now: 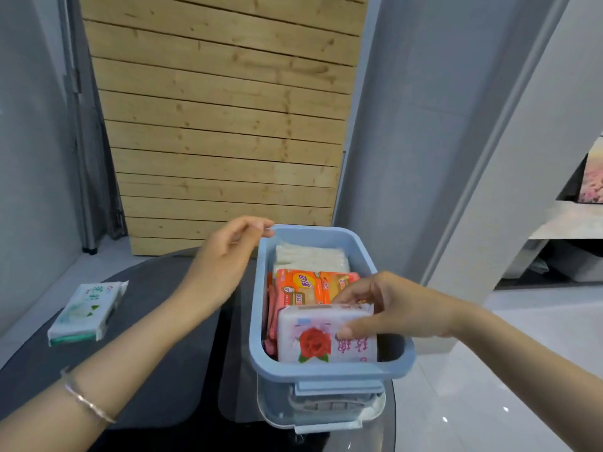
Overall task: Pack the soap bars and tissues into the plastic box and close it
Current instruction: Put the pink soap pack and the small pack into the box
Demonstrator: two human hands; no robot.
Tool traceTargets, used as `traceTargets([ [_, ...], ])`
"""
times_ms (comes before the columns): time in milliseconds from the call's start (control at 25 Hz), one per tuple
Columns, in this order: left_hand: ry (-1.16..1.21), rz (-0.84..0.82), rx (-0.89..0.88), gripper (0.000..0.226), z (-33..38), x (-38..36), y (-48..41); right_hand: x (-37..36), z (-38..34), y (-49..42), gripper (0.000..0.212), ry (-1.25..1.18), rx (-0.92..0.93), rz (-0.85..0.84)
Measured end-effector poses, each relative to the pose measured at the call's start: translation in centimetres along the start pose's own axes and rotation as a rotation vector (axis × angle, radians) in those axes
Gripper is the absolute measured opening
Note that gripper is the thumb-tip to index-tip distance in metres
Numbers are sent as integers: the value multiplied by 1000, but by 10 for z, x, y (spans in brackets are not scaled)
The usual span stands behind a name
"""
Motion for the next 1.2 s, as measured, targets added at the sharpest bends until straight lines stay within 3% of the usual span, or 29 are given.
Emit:
traceTargets([
  [280, -9, 48, -20, 17, -31, 17, 6, -12, 8, 1, 30, -39, -39, -146],
  [440, -26, 70, -12, 18, -41, 22, 4, 0, 7, -2, 26, -163, -53, -19],
  [720, -97, 100, 68, 15, -67, 56, 2, 15, -29, -44, 17, -157, 65, 258],
  [880, -126, 198, 179, 9, -105, 103, 3, -9, -46, -88, 27, -68, 73, 321],
  [1040, -394, 334, 330, 46, -157, 168, 18, -31, -54, -122, 43, -45, 33, 369],
  [1200, -708, 359, 552, 82, -203, 224, 36, -55, -45, -140, 52, 49, 12, 374],
])
Point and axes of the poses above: each hand's wrist, its own y-axis away from the middle knuckle, its own x-axis out of the back of the hand, z = x × y, the point moved 5 cm from there along -y, towards the middle knuckle, and after that the axes turned 5 degrees about y, right-handed, at the moved point
